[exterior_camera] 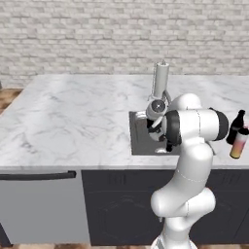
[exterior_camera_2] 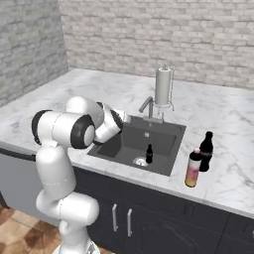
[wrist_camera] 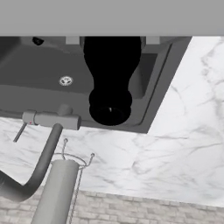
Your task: Place the large bottle from the dining counter next to the other large bottle outside the sink, and place the small bottle from the dining counter next to the other small bottle inside the sink.
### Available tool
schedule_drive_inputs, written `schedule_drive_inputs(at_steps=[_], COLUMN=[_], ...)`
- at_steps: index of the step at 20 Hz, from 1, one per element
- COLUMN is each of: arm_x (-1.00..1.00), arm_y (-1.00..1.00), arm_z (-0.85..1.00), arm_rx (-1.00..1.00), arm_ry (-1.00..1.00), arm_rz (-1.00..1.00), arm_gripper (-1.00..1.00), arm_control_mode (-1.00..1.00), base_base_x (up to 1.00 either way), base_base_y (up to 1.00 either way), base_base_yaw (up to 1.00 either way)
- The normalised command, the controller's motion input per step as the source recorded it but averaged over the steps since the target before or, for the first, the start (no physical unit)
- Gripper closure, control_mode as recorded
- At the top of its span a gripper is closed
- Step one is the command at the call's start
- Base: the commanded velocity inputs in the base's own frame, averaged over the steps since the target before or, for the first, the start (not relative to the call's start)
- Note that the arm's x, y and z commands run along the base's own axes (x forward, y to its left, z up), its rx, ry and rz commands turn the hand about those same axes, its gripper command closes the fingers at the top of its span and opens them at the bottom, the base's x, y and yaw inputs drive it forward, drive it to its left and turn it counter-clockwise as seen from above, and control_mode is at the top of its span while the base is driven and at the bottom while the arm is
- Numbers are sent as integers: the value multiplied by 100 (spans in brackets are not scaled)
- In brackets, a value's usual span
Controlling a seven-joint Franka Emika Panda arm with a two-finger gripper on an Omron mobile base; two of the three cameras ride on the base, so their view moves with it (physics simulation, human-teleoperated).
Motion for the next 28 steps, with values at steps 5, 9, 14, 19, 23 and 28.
schedule_drive_inputs(at_steps=[5,9,14,19,23,28], arm_x=[0,0,0,0,0,0], arm_y=[0,0,0,0,0,0], arm_z=[0,0,0,0,0,0], arm_rx=[0,0,0,0,0,0], arm_ry=[0,0,0,0,0,0], arm_rz=[0,0,0,0,0,0], arm_gripper=[100,100,100,100,100,100], arm_control_mode=[100,100,100,100,100,100], base_base_x=[33,23,29,36,24,12], base_base_y=[4,12,11,11,14,13], base_base_yaw=[-10,-6,-4,-3,-3,0])
